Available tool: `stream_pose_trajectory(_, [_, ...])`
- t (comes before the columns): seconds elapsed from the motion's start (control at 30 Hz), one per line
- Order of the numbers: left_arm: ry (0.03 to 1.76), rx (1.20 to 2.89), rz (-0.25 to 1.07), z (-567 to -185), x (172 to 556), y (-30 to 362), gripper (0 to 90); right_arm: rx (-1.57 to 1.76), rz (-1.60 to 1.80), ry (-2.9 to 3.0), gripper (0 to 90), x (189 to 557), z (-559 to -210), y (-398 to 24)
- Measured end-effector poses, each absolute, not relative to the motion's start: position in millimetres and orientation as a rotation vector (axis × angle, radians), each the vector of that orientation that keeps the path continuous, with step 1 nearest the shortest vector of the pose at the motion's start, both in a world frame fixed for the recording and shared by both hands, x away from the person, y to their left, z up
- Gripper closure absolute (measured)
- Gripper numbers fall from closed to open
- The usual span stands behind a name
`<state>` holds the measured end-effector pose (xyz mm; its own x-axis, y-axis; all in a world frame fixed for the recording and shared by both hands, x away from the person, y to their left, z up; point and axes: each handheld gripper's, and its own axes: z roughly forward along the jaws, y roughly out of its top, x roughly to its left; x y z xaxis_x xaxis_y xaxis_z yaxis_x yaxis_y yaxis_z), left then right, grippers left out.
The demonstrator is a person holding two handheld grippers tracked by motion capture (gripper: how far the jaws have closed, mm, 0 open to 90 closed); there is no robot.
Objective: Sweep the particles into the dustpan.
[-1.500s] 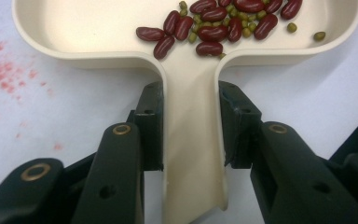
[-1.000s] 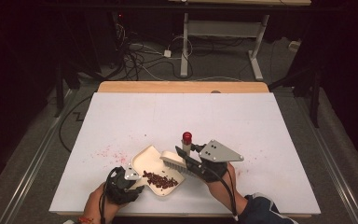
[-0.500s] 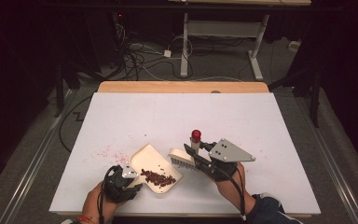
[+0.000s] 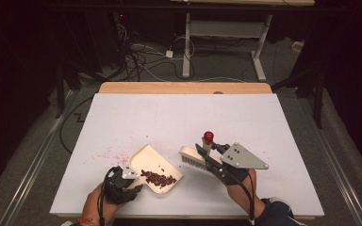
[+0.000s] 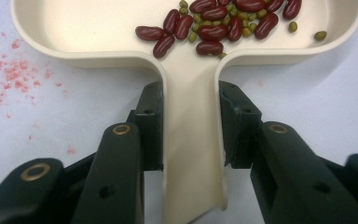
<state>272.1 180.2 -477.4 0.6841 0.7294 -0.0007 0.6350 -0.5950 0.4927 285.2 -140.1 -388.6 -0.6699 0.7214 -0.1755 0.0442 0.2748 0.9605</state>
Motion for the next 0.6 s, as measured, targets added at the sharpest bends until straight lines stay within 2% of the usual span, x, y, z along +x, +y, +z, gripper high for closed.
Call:
stream_pose_trajectory(0.27, [1.056,2.441,0.281,-477.2,273.0,179.8,63.7,0.669,1.396,2.002,69.6,285.8,-403.7,-128.5])
stream_pose_trajectory(0.43, [1.058,2.437,0.280,-477.2,273.6,180.7,63.7,0.634,1.493,2.074,69.6,271.0,-400.9,-113.1])
stream_pose_trajectory(0.6, [1.073,2.434,0.280,-477.1,274.0,186.1,63.7,0.629,1.549,2.041,69.6,276.7,-390.3,-118.6])
